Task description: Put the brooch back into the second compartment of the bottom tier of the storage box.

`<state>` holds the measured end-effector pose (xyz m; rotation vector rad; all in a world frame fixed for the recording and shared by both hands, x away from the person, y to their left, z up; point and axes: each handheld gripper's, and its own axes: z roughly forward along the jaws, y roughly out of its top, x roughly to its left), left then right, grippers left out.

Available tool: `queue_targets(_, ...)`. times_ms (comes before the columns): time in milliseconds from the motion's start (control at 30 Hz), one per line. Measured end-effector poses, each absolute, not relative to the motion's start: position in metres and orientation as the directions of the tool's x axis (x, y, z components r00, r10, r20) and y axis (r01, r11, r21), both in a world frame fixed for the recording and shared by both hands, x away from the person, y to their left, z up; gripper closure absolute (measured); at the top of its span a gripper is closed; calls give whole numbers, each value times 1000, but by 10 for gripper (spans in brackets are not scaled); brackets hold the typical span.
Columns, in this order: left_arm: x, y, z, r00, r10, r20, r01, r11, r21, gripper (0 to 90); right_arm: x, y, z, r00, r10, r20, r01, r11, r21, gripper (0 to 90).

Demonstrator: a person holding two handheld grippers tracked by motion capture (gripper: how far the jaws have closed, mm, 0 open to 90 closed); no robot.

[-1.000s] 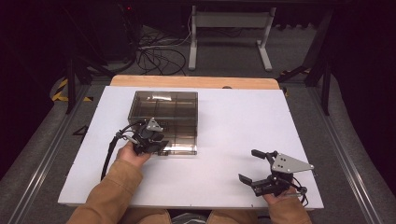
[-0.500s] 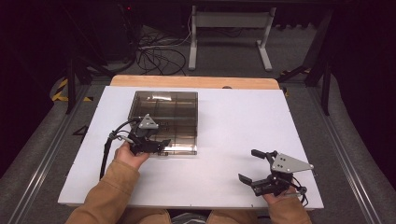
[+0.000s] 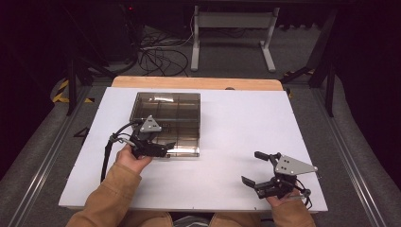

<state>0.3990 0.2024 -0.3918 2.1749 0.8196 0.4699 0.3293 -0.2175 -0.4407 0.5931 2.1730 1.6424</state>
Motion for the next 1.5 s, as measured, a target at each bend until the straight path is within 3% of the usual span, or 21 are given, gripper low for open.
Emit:
queue_targets(233,396,203,-386,735,676,56,397,-495,773,152,329,-217,-441,-851,525,-27,116,238,964,49)
queue_targets(400,391,201,-382,732,678,71,388,-500,774,116,329,-217,-441,-851,525,-27,117,238,964,49)
queue_targets(933,371,210,-369,736,668,114,321,-492,809,90,330,-218,-441,-851,524,-25,118,238,964,49)
queue_targets(1500,346,252,-374,721,686,98,280,-418,864,68,330,-218,-440,-851,526,-20,121,234,965,49)
